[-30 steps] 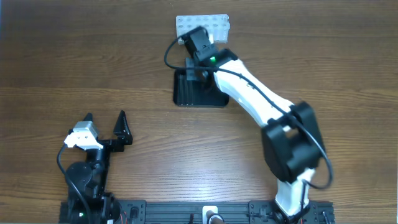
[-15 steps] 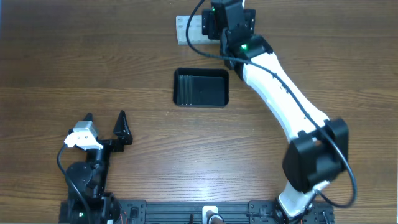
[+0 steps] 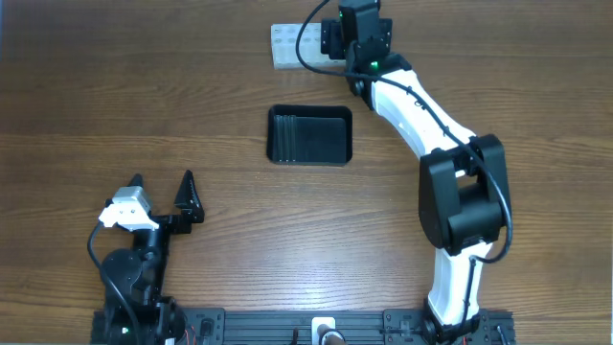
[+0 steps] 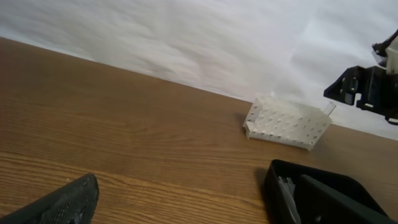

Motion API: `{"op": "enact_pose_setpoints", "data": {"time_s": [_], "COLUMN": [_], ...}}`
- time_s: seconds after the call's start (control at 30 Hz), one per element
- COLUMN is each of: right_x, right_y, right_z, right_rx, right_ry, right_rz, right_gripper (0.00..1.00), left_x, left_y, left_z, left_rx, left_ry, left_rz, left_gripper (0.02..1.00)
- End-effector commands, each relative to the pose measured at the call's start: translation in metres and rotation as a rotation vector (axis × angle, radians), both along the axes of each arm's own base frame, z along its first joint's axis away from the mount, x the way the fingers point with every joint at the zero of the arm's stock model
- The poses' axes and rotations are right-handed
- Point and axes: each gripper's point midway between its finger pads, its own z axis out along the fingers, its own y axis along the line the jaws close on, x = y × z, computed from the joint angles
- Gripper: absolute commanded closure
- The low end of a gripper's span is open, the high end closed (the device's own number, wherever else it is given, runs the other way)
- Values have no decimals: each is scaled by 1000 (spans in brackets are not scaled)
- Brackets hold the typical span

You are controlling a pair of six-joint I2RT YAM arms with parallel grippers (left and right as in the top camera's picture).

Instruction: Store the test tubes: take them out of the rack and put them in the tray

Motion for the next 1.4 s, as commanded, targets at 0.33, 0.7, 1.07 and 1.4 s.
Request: {"op": "enact_pose_setpoints", "data": {"time_s": [0.33,0.7,1.07,1.4], "right_x": [8,11,10,10], "right_y": [6,8,9,11], "right_z": [-28,-33,-34,-34], "right_rx": [-20,-18,-41,-41], "right_ry": [14,6,8,8], "right_rz": [54,56,73,77], "right_gripper": [196,369,663,866], "left_x": [0,0,0,0], "left_y": [0,0,0,0], "left_z": [-2,-2,-2,-2], "left_rx": [10,10,10,10], "left_ry": [4,4,4,4], "left_rz": [-1,-1,-1,-1], "left_gripper": [20,18,18,18]}}
